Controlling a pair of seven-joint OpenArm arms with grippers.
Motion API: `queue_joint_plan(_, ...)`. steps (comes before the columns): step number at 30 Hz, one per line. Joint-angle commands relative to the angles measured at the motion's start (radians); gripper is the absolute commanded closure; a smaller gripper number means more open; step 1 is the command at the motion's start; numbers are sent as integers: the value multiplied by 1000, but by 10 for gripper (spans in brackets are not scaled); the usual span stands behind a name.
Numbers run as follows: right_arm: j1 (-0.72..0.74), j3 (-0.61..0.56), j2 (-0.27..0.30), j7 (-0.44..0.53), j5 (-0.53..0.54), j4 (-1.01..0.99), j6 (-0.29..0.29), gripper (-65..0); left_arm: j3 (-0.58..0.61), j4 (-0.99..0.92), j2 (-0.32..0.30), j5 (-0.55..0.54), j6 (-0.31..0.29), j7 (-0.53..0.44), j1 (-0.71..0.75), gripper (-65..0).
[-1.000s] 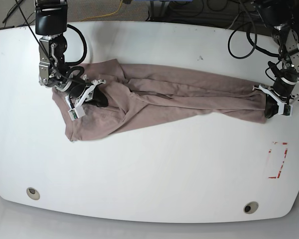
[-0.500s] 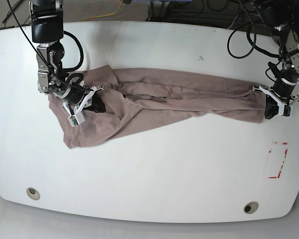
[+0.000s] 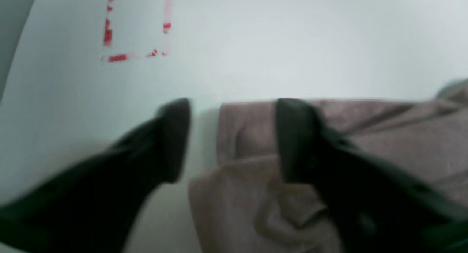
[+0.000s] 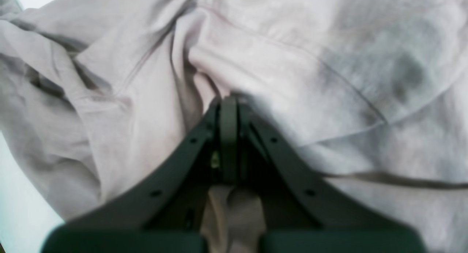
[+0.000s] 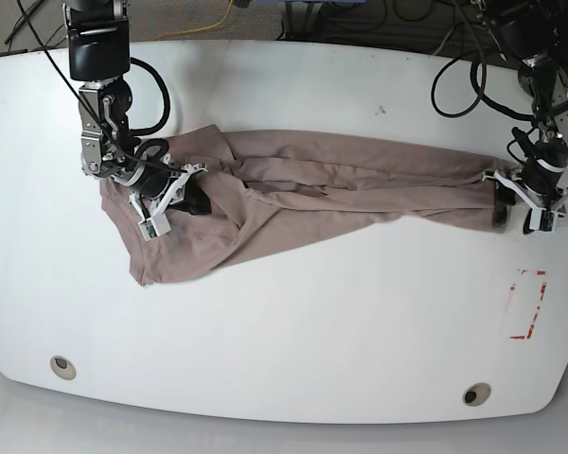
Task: Layout the t-shirt on the table in an organized manner, then fold the t-shirt properly
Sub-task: 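Release the strip end and reposition the left gripper over it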
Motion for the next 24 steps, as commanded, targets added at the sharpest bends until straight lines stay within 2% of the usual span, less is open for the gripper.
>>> queue_joint_plan(1, -10, -9, 6, -87, -64, -11, -13, 0, -32, 34, -17, -23, 2, -32, -23, -506)
queue_joint_plan(4, -10, -9, 6, -87, -64, -11, -13, 0, -49, 31, -16, -23, 2, -32, -30, -650)
queue_joint_plan(12, -10, -9, 6, -87, -64, -11, -13, 0, -49, 19, -20, -23, 2, -23, -35, -650)
queue_joint_plan(24, -12, -9, 4, -87, -64, -11, -13, 0, 5, -119, -20, -18, 1, -5, -130, -650)
